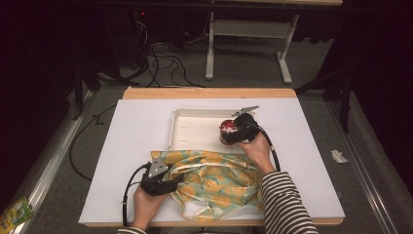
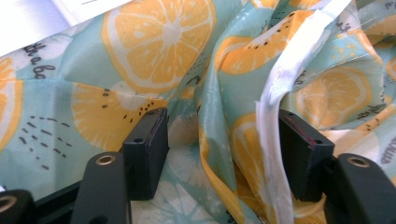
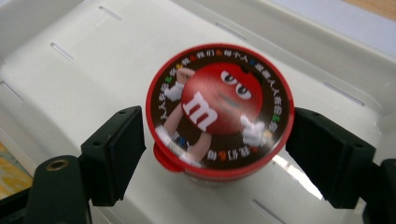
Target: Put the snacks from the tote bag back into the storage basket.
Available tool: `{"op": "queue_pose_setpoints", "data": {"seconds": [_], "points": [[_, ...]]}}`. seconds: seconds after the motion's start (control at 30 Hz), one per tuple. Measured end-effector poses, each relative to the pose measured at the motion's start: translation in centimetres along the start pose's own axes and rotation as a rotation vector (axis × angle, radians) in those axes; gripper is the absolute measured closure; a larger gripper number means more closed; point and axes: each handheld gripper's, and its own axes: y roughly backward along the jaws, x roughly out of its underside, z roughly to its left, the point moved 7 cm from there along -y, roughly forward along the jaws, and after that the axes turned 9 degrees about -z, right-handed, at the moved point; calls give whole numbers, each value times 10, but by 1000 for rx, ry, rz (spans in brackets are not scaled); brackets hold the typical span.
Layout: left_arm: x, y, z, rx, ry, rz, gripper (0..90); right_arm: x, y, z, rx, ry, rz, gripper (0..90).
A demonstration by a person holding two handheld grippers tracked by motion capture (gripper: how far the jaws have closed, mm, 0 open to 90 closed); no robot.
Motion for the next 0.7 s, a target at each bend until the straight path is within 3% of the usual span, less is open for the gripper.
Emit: {"op": "queue_pose_setpoints", "data": {"seconds": [0.2,0.6,0.7], "points": [[0,0,0,-2,-3,5,397,14,-2,1,10,-5,39,259],[0,0,0,-1,-4,6,397,17,-6,-1,8,-14,51,285],[0,0,0,-2,-1,2,396,17,-8,-2,13,4,53,293]]}}
